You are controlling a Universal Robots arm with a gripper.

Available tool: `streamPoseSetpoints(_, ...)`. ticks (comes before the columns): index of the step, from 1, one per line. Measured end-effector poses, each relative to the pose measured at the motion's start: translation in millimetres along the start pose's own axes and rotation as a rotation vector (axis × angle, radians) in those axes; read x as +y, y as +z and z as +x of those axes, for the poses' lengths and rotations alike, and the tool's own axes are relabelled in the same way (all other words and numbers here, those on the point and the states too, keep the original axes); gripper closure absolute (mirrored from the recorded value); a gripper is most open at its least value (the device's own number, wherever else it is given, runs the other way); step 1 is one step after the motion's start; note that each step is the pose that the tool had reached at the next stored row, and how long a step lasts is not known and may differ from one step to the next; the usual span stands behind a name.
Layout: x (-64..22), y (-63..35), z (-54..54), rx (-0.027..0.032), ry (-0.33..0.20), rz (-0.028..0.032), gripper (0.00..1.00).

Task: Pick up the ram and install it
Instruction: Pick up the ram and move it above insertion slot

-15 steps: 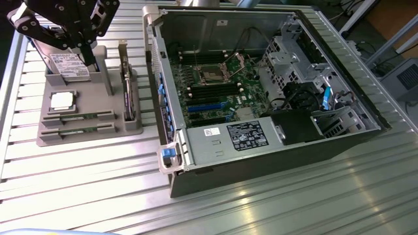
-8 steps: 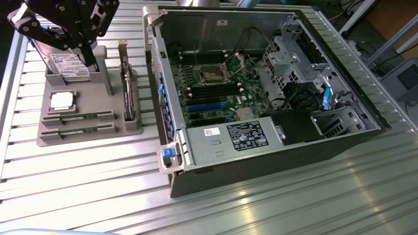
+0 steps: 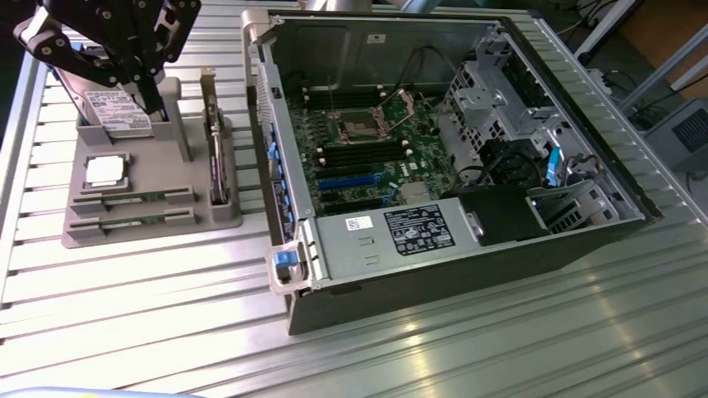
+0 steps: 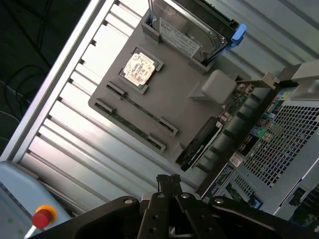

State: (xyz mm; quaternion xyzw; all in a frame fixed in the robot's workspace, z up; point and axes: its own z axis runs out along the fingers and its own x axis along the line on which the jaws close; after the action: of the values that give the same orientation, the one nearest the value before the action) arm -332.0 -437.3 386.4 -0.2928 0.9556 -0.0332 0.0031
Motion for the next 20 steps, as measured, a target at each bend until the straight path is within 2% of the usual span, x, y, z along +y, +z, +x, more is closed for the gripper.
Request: streamPoseSetpoints(20, 0.0, 0.0, 0.0, 0.0062, -0.066, 0.0163, 0.9)
